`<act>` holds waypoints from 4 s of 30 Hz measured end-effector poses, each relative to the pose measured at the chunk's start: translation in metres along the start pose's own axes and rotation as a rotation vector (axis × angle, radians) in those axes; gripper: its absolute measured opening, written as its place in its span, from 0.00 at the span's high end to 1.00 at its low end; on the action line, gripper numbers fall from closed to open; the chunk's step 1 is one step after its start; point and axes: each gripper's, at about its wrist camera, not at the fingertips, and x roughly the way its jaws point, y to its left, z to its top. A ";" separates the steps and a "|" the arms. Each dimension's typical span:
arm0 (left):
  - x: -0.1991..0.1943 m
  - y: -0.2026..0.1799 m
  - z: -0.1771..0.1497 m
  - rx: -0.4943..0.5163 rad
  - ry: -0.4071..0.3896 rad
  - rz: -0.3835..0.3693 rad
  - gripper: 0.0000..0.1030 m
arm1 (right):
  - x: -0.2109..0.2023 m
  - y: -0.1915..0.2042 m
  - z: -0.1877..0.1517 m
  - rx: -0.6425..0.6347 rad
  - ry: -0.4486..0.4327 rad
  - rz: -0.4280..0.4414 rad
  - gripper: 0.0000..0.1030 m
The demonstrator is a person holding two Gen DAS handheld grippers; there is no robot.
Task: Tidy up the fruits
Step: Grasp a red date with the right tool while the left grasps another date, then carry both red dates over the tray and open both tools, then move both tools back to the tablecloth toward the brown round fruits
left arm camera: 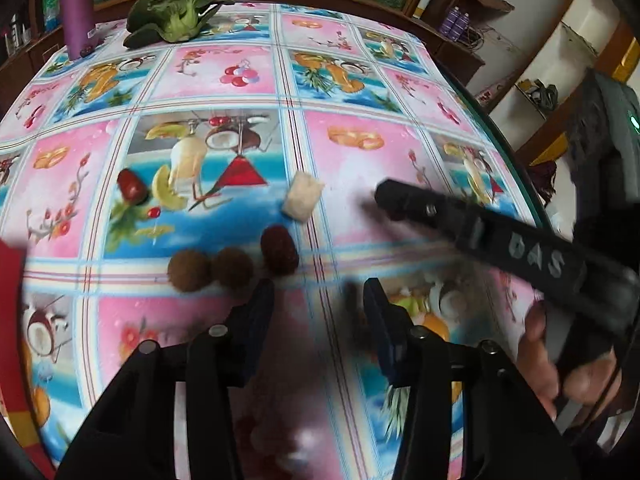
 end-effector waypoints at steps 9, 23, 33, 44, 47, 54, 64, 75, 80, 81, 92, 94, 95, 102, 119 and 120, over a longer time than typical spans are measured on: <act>0.011 -0.002 0.017 0.029 -0.038 0.078 0.55 | 0.001 -0.004 0.000 0.026 0.007 0.013 0.75; 0.014 -0.013 0.011 0.127 -0.075 0.157 0.72 | 0.001 -0.003 0.000 0.022 -0.009 0.029 0.75; -0.053 -0.023 -0.028 0.132 -0.218 0.226 0.72 | -0.018 0.024 -0.004 -0.105 -0.158 0.057 0.75; -0.160 0.023 -0.091 0.060 -0.430 0.367 0.71 | -0.020 0.073 -0.030 -0.203 -0.188 0.050 0.75; -0.187 0.049 -0.099 0.003 -0.493 0.419 0.71 | -0.018 0.117 -0.045 -0.262 -0.148 0.117 0.75; -0.230 0.117 -0.117 -0.132 -0.577 0.531 0.71 | -0.003 0.227 -0.069 -0.426 -0.063 0.257 0.75; -0.250 0.203 -0.145 -0.283 -0.547 0.644 0.71 | 0.047 0.325 -0.093 -0.523 0.049 0.284 0.75; -0.225 0.258 -0.146 -0.350 -0.400 0.659 0.71 | 0.106 0.362 -0.107 -0.488 0.187 0.227 0.75; -0.214 0.260 -0.147 -0.340 -0.363 0.634 0.71 | 0.114 0.359 -0.109 -0.470 0.206 0.208 0.75; -0.213 0.261 -0.147 -0.338 -0.360 0.630 0.71 | 0.115 0.360 -0.110 -0.469 0.209 0.205 0.75; -0.200 0.270 -0.145 -0.349 -0.323 0.617 0.71 | 0.123 0.359 -0.117 -0.469 0.230 0.174 0.75; -0.197 0.273 -0.146 -0.356 -0.313 0.616 0.71 | 0.123 0.360 -0.116 -0.472 0.230 0.169 0.75; -0.196 0.274 -0.146 -0.360 -0.309 0.615 0.71 | 0.123 0.360 -0.116 -0.475 0.231 0.167 0.75; -0.191 0.278 -0.147 -0.384 -0.283 0.620 0.71 | 0.123 0.364 -0.118 -0.511 0.230 0.128 0.74; -0.215 0.254 -0.146 -0.404 -0.322 0.670 0.23 | 0.067 0.328 -0.096 -0.485 0.102 0.140 0.64; -0.220 0.246 -0.145 -0.388 -0.339 0.671 0.21 | 0.059 0.320 -0.092 -0.483 0.083 0.140 0.64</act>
